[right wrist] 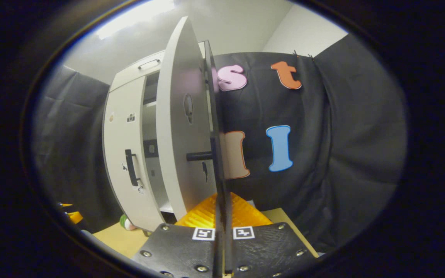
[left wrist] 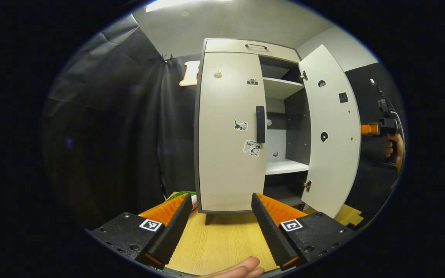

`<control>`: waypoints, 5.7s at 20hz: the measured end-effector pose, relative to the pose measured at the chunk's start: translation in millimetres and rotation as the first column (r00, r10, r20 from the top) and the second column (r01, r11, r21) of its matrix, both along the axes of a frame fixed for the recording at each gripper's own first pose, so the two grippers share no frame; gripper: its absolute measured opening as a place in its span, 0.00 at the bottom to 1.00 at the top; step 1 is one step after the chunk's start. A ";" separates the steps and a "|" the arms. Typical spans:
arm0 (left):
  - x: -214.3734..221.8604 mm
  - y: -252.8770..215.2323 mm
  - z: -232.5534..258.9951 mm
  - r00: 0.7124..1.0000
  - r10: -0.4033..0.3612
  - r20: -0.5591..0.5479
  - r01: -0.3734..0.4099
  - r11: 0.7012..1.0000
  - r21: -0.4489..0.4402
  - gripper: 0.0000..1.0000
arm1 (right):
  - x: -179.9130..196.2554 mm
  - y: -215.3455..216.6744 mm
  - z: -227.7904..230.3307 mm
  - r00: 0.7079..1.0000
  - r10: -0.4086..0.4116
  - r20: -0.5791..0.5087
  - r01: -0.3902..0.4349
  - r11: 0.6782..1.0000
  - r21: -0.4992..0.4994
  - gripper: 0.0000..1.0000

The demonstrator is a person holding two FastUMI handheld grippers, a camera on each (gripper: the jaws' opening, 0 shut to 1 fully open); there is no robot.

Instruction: Open the right door of the double-door shoe cabinet with the right hand, and open the left door with the left hand.

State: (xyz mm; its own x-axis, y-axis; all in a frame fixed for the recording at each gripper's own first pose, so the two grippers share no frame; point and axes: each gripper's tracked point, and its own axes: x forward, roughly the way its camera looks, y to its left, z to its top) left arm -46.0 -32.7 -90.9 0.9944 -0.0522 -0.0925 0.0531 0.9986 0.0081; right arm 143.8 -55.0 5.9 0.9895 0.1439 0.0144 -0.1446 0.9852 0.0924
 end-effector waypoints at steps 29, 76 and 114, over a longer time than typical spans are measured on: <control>197.5 -79.4 95.7 0.993 -0.093 0.073 0.098 0.993 -0.070 0.95 | -170.3 32.5 -44.0 0.994 -0.042 0.100 0.042 0.999 0.008 0.99; 221.2 -114.4 89.0 0.977 -0.208 -0.043 0.205 0.977 -0.053 0.22 | -224.8 69.4 -74.6 0.993 -0.088 0.080 0.090 0.996 -0.027 0.96; 119.6 47.7 101.2 0.994 -0.107 0.018 0.105 0.993 0.053 0.14 | -222.8 132.4 -98.7 0.999 -0.008 0.043 0.010 0.999 -0.041 0.99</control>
